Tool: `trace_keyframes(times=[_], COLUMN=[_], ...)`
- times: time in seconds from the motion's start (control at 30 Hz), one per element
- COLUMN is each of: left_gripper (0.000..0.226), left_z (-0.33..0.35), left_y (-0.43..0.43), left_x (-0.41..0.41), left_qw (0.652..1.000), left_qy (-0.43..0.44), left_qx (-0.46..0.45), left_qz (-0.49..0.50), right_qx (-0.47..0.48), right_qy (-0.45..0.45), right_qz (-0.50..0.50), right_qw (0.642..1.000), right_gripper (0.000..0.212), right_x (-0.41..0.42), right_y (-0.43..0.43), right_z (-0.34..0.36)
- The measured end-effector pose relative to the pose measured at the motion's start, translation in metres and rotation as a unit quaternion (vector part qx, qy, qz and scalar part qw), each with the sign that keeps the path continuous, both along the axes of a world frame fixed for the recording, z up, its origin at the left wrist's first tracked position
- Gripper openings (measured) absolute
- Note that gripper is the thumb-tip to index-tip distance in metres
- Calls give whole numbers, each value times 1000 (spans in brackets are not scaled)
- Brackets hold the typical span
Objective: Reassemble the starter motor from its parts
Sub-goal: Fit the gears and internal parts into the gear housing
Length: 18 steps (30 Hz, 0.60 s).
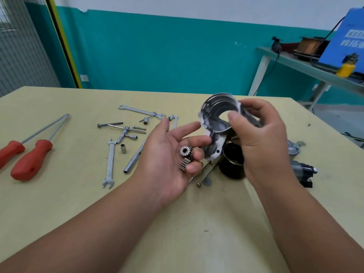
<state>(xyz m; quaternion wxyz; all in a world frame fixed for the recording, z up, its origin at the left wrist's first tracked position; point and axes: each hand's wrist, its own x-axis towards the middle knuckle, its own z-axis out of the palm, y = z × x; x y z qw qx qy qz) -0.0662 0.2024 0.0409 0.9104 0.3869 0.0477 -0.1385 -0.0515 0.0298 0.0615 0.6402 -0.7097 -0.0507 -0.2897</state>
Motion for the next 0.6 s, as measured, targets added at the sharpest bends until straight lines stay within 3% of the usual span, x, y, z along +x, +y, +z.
trace_keyframes(times=[0.1, 0.17, 0.2, 0.27, 0.33, 0.37, 0.47, 0.6], left_gripper=[68, 61, 57, 54, 56, 59, 59, 61], left_z=[-7, -14, -17, -23, -29, -30, -36, -38], left_y=[2, 1, 1, 0, -3, -5, -7, -1], left_x=[4, 8, 10, 16, 20, 21, 22, 26], left_qw=[998, 978, 950, 857, 774, 759, 774, 863], left_qy=[-35, -83, -116, -198, -264, -270, -262, -225], left_qx=[53, 191, 286, 475, 575, 592, 576, 453], left_qz=[1, 29, 41, 37, 14, 4, 8, 24], right_qx=[61, 102, 119, 132, 124, 119, 114, 111], right_qy=[-32, -54, -58, -60, -60, -59, -56, -61], right_qz=[-34, -52, -53, -49, -49, -47, -34, -26], right_qw=[997, 992, 990, 988, 989, 990, 991, 992], right_gripper=[27, 28, 27, 26, 27, 27, 29, 28], right_x=[0, 0, 1, 2, 4, 4, 5, 4], right_y=[-17, -24, -26, -27, -26, -26, -25, -24], right_z=[6, 9, 10, 10, 9, 9, 8, 7])
